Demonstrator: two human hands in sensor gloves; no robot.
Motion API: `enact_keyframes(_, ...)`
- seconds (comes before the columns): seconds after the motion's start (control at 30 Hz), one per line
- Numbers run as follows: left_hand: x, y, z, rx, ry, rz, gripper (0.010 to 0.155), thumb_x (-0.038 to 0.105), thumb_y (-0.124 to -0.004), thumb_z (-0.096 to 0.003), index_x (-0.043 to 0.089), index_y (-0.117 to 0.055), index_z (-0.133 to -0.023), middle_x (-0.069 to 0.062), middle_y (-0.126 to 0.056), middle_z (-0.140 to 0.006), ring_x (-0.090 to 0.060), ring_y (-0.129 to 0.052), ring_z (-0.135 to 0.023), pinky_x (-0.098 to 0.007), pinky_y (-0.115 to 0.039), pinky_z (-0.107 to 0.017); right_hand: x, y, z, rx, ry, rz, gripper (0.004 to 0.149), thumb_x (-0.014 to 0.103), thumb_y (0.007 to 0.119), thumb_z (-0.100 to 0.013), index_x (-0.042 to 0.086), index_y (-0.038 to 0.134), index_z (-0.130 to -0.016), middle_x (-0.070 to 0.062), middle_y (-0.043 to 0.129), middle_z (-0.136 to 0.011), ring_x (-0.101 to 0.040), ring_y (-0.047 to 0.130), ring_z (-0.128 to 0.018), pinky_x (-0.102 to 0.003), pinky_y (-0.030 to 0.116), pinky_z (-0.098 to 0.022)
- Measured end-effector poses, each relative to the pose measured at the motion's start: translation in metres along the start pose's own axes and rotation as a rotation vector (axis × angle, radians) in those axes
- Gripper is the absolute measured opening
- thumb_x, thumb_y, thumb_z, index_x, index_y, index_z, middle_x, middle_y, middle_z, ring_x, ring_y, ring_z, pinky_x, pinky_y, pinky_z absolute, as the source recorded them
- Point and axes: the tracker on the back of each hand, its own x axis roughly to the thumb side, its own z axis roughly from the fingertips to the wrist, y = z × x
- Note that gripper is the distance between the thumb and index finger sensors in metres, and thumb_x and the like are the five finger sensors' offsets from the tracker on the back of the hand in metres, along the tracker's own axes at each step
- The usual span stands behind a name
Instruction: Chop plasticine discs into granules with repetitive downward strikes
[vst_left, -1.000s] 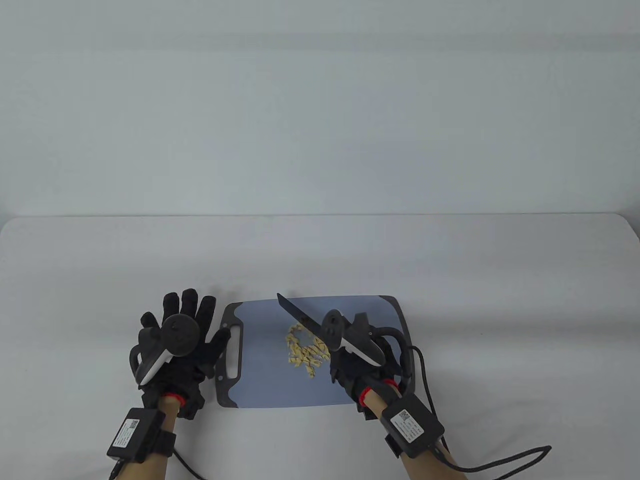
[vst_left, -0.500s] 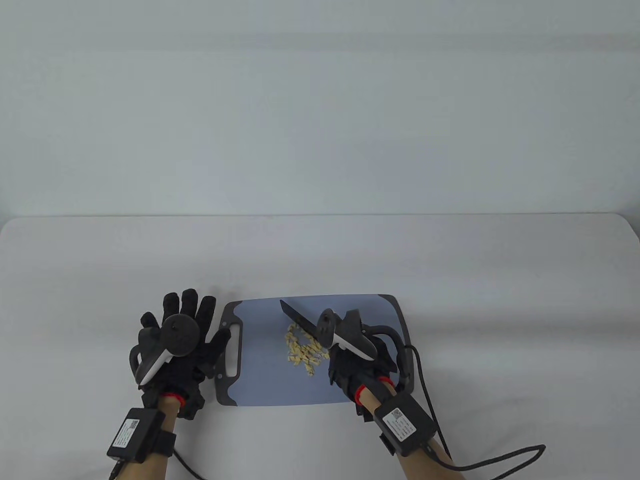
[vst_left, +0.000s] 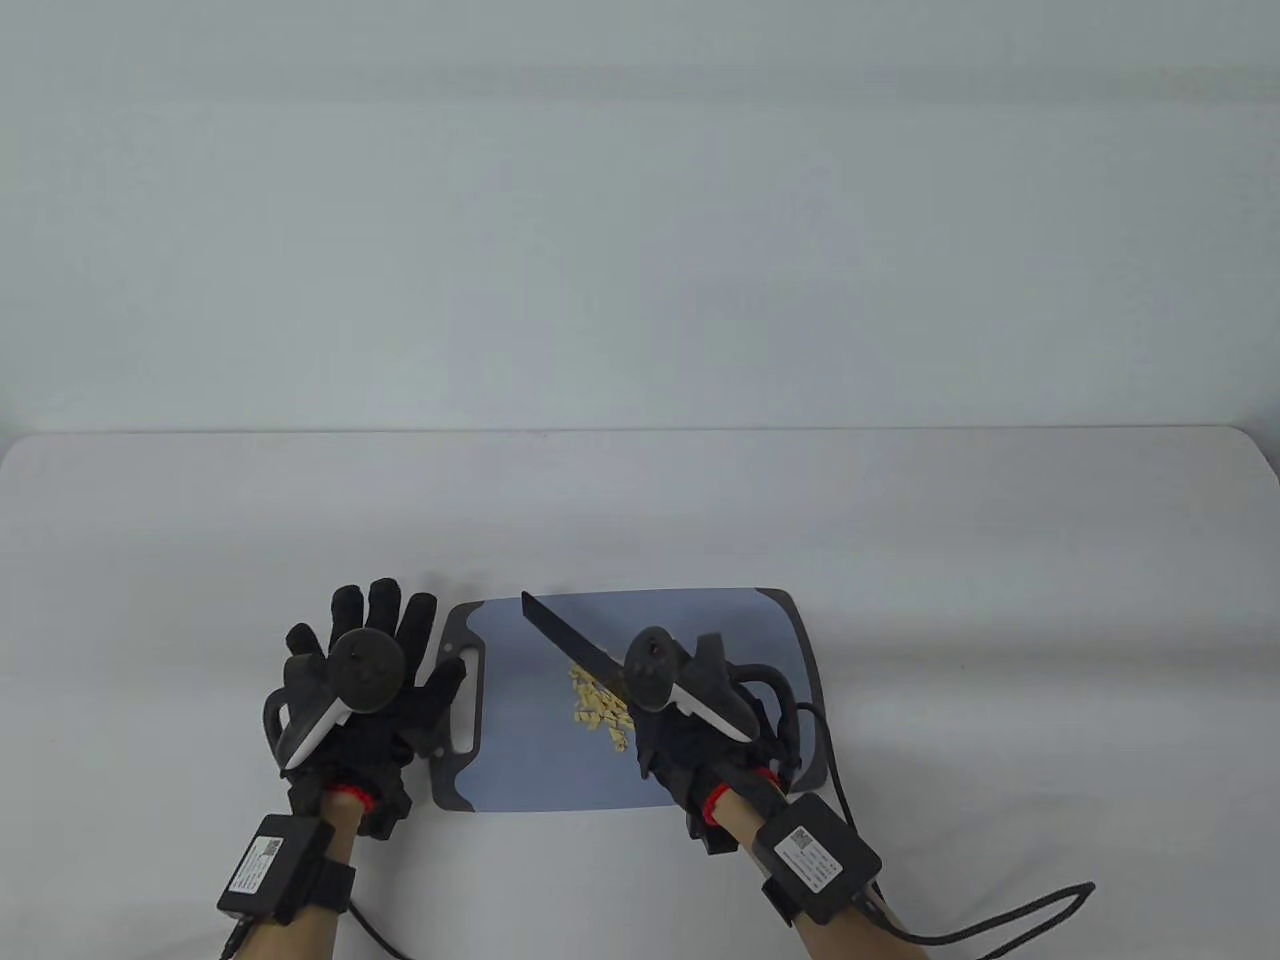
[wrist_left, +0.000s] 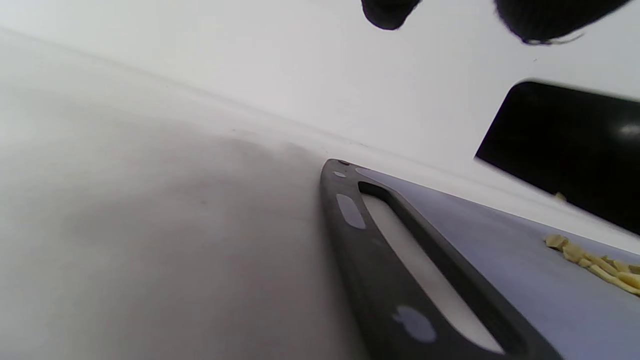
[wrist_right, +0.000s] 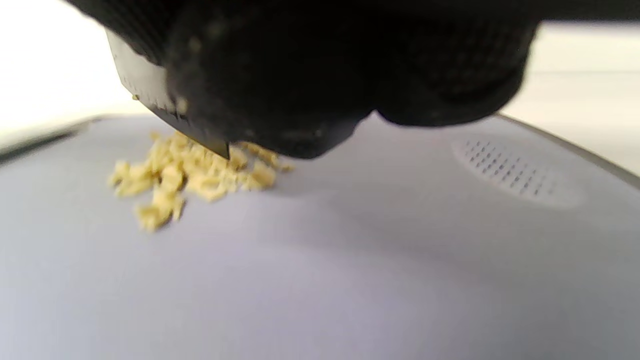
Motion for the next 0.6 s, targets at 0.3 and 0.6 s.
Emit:
enact_keyframes(0.3, -0.001, 0.002, 0.001, 0.005, 0.003, 0.008, 0.082, 0.082, -0.058, -0.0383, 0.050, -0.039, -0.112, 0.011, -0.023, -0.124, -0.029, -0.014, -0.121, -0.072, -0.011, -0.076, 0.012, 0.017, -0.007, -0.039, -0.006, 0.089, 0.046, 0.047, 0.071, -0.046, 0.025, 0.078, -0.086, 0.011, 0.097, -0.054, -0.006, 0.103, -0.021, -0.040, 0.092, -0.024)
enact_keyframes(0.6, -0.001, 0.001, 0.001, 0.000, 0.006, 0.003, 0.082, 0.082, -0.058, -0.0384, 0.050, -0.039, -0.112, 0.011, -0.023, -0.124, -0.029, -0.014, -0.121, -0.072, -0.011, -0.076, 0.010, 0.015, -0.007, 0.013, 0.004, 0.070, 0.045, 0.049, 0.071, -0.047, 0.026, 0.078, -0.086, 0.011, 0.097, -0.055, -0.005, 0.104, -0.021, -0.039, 0.093, -0.024)
